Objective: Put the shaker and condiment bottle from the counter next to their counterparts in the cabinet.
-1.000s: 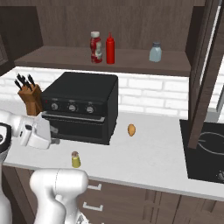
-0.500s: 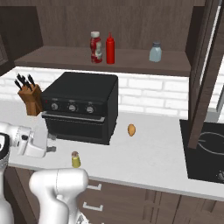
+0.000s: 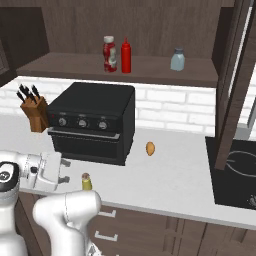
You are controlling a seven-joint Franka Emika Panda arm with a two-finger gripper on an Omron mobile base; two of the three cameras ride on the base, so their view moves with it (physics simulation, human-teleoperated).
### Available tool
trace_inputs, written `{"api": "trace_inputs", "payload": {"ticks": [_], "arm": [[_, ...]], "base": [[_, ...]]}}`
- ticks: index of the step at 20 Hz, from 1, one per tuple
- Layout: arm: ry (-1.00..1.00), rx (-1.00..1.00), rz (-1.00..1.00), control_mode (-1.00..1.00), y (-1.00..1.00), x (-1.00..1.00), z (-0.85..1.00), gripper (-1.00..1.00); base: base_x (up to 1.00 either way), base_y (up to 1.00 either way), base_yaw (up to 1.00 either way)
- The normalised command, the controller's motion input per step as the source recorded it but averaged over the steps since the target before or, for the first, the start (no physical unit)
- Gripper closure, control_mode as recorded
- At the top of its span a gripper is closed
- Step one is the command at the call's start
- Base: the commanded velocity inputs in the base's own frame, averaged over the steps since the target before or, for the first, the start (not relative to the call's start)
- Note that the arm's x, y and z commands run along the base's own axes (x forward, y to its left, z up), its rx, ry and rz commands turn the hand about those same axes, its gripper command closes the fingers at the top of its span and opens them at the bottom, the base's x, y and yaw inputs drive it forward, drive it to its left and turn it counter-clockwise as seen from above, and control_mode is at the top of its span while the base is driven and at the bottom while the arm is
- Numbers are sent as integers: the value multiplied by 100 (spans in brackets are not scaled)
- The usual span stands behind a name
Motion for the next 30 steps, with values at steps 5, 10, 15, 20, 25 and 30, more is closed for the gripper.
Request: {"api": "trace_inputs", "payload": {"ticks": [5,10,15,20,25,30], "arm": [[-5,-4,0,-100,0,-4,-51,-100],[-3,-1,0,-100,0,2,-23,-100],[0,-4,0,-100,2,16,-21,-100],[0,-2,0,-100,0,10,-34,-100],[0,0,0,-100,0,13,-24,-100],[0,0,0,-100,-3,21,-26,-100]], "base": [[0,0,0],[0,0,0],[0,0,0],[0,0,0],[0,0,0],[0,0,0]]}}
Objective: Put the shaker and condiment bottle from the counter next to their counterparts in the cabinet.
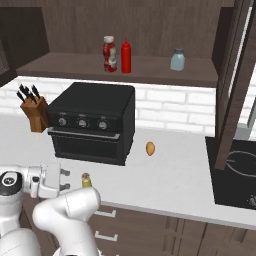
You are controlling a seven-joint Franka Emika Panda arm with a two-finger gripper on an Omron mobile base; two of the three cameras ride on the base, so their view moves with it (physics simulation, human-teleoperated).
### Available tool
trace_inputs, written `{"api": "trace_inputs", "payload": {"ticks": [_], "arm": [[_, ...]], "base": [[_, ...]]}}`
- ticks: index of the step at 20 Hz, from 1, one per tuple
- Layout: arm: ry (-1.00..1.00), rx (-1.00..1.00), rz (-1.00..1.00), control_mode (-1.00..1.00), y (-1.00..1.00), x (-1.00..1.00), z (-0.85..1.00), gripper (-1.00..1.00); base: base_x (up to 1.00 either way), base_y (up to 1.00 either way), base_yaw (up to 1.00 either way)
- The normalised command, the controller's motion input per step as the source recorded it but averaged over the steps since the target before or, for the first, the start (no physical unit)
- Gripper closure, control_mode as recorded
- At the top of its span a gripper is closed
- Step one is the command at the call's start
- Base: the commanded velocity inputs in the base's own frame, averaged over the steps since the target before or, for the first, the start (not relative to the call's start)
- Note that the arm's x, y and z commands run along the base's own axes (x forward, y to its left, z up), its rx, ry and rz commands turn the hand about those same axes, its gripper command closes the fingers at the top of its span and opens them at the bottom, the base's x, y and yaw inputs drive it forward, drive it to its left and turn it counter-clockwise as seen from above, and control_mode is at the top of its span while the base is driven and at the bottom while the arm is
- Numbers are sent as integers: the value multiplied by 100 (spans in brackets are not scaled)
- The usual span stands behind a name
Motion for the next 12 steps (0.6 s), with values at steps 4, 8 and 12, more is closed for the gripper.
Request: {"api": "trace_inputs", "payload": {"ticks": [4,8,12], "arm": [[0,-1,1,-100,-3,38,-36,-100],[-1,0,1,-100,-12,32,-38,-100],[-2,0,2,-100,-12,17,-48,-100]], "base": [[0,0,0],[0,0,0],[0,0,0]]}}
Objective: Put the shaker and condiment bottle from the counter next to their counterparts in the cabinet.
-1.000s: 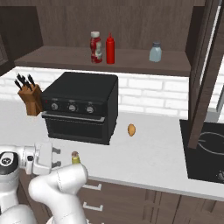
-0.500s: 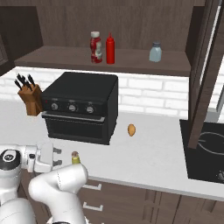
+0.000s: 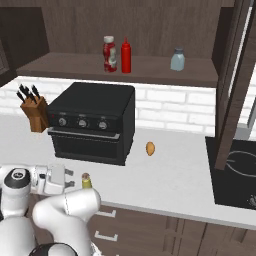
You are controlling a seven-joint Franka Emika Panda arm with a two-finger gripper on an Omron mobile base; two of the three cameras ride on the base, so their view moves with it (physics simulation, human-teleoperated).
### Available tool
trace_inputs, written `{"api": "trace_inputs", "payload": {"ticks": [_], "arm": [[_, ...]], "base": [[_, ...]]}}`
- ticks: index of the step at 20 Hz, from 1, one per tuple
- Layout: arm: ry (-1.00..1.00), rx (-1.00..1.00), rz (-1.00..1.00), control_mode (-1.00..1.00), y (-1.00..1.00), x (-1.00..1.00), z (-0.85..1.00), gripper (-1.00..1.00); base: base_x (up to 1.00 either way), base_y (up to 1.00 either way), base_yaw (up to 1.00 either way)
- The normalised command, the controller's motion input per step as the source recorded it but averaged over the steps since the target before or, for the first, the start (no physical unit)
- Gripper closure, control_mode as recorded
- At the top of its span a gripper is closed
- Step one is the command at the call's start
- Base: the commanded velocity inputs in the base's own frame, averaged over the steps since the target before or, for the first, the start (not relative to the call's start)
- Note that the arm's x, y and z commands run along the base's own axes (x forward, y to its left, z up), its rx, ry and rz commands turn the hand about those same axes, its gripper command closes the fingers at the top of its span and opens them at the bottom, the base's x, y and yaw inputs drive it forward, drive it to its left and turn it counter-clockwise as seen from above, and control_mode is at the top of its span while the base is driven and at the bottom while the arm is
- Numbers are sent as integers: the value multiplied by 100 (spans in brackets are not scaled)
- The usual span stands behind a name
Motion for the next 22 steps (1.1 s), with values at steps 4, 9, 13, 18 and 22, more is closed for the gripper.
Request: {"api": "trace_inputs", "payload": {"ticks": [4,9,13,18,22], "arm": [[-1,0,1,-100,-9,15,-39,-100],[-2,0,0,-100,-14,13,-32,-100],[-2,0,0,-100,-18,17,-27,-100],[-2,0,0,-100,-20,16,-24,-100],[-1,0,0,-100,-22,17,-24,-100]], "base": [[0,0,0],[0,0,0],[0,0,0],[0,0,0],[0,0,0]]}}
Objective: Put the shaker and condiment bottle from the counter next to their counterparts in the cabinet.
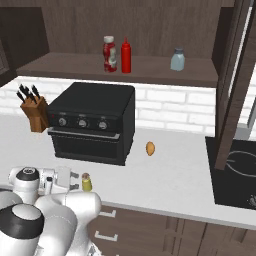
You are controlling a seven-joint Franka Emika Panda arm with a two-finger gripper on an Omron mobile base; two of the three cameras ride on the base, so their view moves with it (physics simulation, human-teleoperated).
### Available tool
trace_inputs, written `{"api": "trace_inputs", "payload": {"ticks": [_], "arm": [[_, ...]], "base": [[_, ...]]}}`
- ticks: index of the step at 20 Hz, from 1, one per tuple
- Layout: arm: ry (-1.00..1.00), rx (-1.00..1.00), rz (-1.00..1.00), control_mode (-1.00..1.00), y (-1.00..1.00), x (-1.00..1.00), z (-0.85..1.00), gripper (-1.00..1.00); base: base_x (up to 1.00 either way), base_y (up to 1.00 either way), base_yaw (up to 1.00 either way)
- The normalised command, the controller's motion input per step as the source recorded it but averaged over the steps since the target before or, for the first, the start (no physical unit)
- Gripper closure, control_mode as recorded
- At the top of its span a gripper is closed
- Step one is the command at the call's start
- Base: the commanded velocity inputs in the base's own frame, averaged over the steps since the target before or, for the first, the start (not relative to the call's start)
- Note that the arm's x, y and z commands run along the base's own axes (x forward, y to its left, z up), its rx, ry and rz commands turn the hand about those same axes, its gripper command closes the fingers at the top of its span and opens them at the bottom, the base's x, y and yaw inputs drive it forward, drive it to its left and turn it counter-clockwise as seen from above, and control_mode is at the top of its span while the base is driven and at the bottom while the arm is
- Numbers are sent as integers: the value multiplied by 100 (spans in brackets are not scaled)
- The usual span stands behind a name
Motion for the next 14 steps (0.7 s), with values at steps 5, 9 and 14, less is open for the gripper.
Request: {"api": "trace_inputs", "payload": {"ticks": [5,9,14], "arm": [[0,0,0,-100,-20,11,-15,-100],[0,0,0,-100,-25,8,-9,-100],[0,0,0,-100,-30,9,-6,-100]], "base": [[0,0,0],[0,0,0],[0,0,0]]}}
